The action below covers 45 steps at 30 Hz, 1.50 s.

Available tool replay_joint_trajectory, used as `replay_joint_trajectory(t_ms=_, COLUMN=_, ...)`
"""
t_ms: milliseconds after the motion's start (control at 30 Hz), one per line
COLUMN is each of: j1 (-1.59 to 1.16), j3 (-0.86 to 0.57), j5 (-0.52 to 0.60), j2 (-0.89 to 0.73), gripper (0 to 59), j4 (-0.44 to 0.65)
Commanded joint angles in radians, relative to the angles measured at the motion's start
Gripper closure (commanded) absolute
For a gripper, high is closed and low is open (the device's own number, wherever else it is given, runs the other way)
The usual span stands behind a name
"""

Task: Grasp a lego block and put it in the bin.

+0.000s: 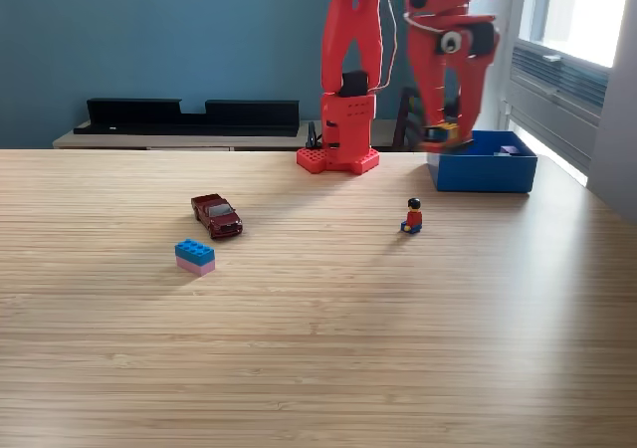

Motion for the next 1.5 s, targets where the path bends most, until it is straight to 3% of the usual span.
replay_joint_trajectory(t_ms=33, j1=-0.288, j3=-0.041, j5=-0.003, j2=0.048, gripper=58.6, j4=0.034)
replay_joint_trajectory(t_ms=433, j1=-0.699, j3=0.161, j5=-0.074, j2=0.048, gripper=58.5, j4=0.032)
replay_joint_trajectory(t_ms=767, j1=-0.836, j3=0.186, j5=-0.163, j2=0.048, gripper=57.9, j4=0.032)
replay_joint_trajectory(t_ms=800, j1=-0.836, j3=0.187, j5=-0.17, j2=0.048, gripper=54.9, j4=0.032)
replay_joint_trajectory(t_ms=867, j1=-0.836, j3=0.192, j5=-0.186, j2=0.048, gripper=39.0, j4=0.032)
replay_joint_trajectory(t_ms=933, j1=-0.834, j3=0.198, j5=-0.193, j2=0.048, gripper=29.8, j4=0.032)
replay_joint_trajectory(t_ms=1000, j1=-0.834, j3=0.201, j5=-0.198, j2=0.048, gripper=25.6, j4=0.032)
replay_joint_trajectory(t_ms=1100, j1=-0.831, j3=0.201, j5=-0.204, j2=0.048, gripper=24.2, j4=0.032)
replay_joint_trajectory(t_ms=1233, j1=-0.821, j3=0.198, j5=-0.206, j2=0.048, gripper=29.3, j4=0.031)
replay_joint_trajectory(t_ms=1300, j1=-0.798, j3=0.189, j5=-0.198, j2=0.048, gripper=37.7, j4=0.031)
replay_joint_trajectory(t_ms=1400, j1=-0.709, j3=0.141, j5=-0.161, j2=0.048, gripper=54.9, j4=0.031)
replay_joint_trajectory(t_ms=1500, j1=-0.558, j3=0.066, j5=-0.115, j2=0.048, gripper=58.4, j4=0.031)
